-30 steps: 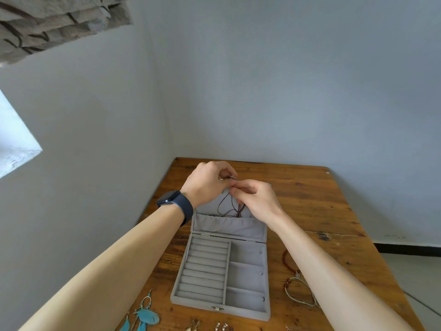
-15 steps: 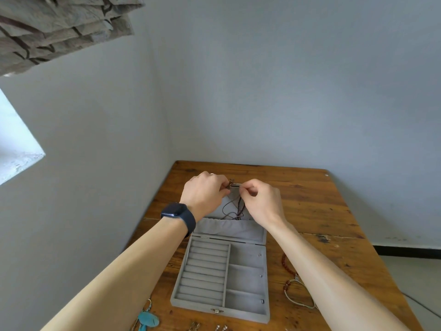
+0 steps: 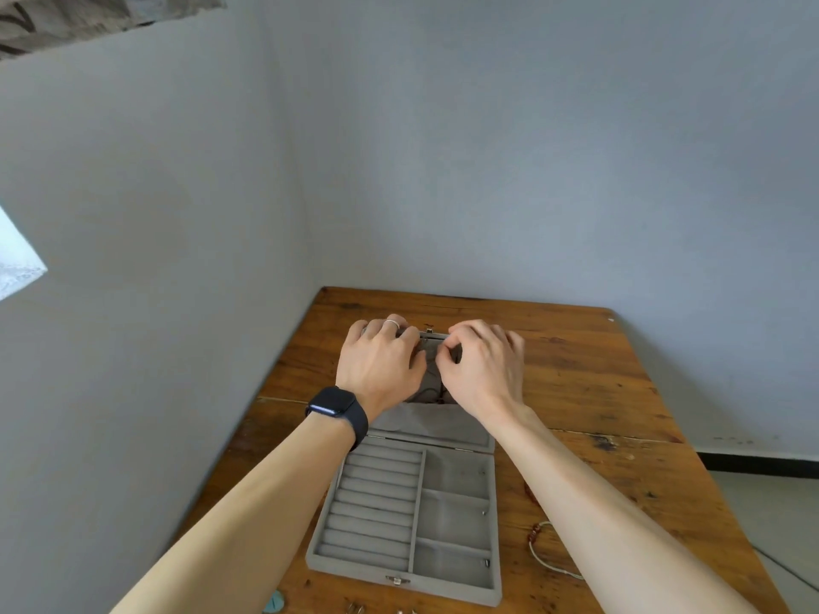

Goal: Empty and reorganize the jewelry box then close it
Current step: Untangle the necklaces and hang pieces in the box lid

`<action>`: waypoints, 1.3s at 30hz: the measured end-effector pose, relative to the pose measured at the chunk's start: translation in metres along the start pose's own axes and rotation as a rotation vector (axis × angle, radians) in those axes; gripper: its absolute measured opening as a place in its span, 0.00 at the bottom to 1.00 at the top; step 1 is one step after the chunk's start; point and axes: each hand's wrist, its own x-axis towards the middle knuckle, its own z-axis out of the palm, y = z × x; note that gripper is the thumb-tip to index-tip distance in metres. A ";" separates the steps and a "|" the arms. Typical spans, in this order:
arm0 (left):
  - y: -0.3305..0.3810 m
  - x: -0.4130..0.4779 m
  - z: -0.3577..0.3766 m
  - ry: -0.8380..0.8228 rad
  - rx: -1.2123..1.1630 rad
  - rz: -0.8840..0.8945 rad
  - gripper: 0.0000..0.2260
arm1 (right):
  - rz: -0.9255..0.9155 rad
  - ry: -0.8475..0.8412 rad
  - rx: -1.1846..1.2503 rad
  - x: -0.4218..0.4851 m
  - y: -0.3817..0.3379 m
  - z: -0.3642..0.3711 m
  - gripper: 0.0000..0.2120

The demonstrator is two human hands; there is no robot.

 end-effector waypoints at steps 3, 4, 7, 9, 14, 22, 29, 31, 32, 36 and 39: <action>0.001 0.002 0.004 0.001 0.081 0.023 0.15 | -0.011 0.019 -0.041 0.003 -0.002 0.001 0.03; 0.001 0.002 0.005 -0.014 0.101 0.028 0.15 | -0.024 0.011 -0.046 0.003 -0.002 0.001 0.03; 0.000 -0.001 0.007 -0.040 0.127 0.055 0.13 | -0.081 -0.031 -0.041 0.001 0.002 0.001 0.02; -0.001 -0.005 0.009 -0.048 0.147 0.095 0.13 | -0.128 -0.065 -0.035 -0.004 0.005 -0.001 0.02; -0.006 -0.019 0.007 -0.045 0.162 0.190 0.11 | -0.212 -0.116 -0.014 -0.019 0.015 -0.004 0.02; -0.016 -0.012 -0.011 -0.073 -0.281 0.031 0.12 | -0.137 0.061 0.149 -0.060 0.029 -0.007 0.09; -0.015 -0.014 -0.005 -0.139 -0.146 0.084 0.10 | -0.153 -0.028 0.001 -0.064 0.023 -0.004 0.04; -0.015 -0.014 -0.005 -0.133 -0.120 0.109 0.09 | -0.176 -0.041 -0.036 -0.061 0.019 -0.003 0.04; -0.014 -0.014 -0.005 -0.131 -0.113 0.118 0.08 | -0.185 -0.049 -0.044 -0.060 0.016 -0.002 0.04; -0.014 -0.014 -0.008 -0.126 -0.088 0.154 0.08 | -0.203 -0.076 0.013 -0.052 0.006 0.000 0.04; -0.017 -0.016 -0.007 -0.141 -0.072 0.199 0.09 | -0.230 -0.087 0.011 -0.056 0.003 0.003 0.05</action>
